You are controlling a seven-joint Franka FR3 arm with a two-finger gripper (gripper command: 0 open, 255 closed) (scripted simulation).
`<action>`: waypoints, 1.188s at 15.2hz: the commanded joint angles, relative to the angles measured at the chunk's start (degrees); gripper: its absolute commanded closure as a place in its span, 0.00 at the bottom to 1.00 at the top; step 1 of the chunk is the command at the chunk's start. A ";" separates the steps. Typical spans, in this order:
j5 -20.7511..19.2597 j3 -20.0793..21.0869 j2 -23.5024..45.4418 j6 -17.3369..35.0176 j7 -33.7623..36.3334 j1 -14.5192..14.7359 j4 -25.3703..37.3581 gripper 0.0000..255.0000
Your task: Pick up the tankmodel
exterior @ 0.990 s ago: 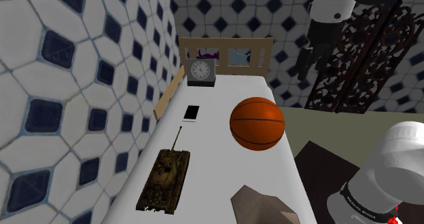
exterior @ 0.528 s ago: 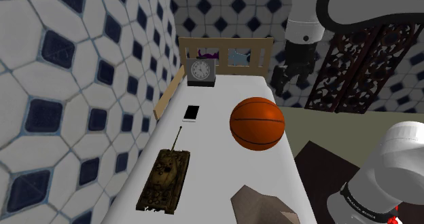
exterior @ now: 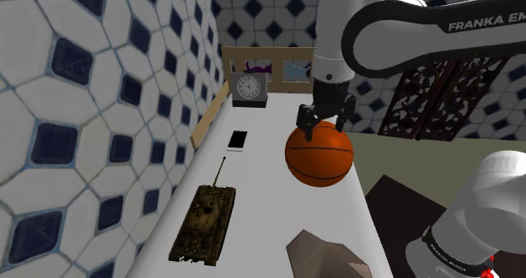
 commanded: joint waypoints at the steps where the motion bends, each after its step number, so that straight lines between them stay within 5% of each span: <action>1: 0.95 2.62 3.62 2.98 4.18 -0.12 0.90 0.00; 9: -0.51 10.92 19.78 12.36 19.82 -1.67 8.13 0.00; 18: -11.14 15.14 41.95 18.40 39.48 -0.11 22.54 0.00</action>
